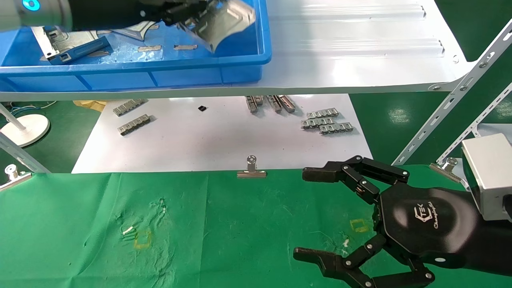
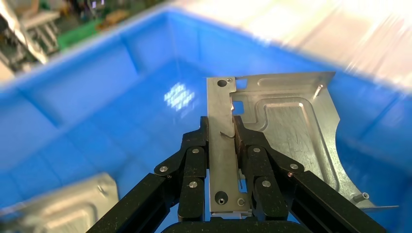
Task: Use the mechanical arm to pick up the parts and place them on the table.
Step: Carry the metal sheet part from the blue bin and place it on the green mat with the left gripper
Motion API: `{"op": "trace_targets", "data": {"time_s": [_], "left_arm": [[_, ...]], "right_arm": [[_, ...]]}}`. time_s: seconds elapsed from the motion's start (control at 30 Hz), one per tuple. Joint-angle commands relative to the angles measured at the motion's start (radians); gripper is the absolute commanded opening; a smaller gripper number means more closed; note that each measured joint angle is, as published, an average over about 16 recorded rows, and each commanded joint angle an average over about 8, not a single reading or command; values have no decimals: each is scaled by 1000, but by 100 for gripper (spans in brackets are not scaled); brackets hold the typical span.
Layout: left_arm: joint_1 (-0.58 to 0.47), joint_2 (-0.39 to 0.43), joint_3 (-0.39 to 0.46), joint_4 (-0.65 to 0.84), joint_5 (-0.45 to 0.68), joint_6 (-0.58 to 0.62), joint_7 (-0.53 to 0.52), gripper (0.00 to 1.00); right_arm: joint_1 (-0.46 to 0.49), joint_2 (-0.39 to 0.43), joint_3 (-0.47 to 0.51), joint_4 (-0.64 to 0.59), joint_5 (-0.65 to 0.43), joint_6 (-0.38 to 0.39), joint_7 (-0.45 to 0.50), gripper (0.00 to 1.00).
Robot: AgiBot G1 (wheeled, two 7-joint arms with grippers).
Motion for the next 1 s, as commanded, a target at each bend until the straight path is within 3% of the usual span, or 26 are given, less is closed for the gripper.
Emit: {"op": "trace_targets", "data": {"time_s": [0.03,0.43,0.6,0.8,1.0], "left_arm": [[0,-16,-18,-7,-25,21,16,0],[95,-175,-81,-124,-156,433,246,0],[211,-267,-49,-292,-218,460,322,0],[403,-419,55,-548,-299,452,435,0],[512,-487,152,-547,-272,429,569,0]], "right_arm": [[0,0,0,0,0,0,0,100],[0,0,0,0,0,0,0,100],[0,0,0,0,0,0,0,100],[0,0,0,0,0,0,0,100],[0,0,0,0,0,0,0,100]]}}
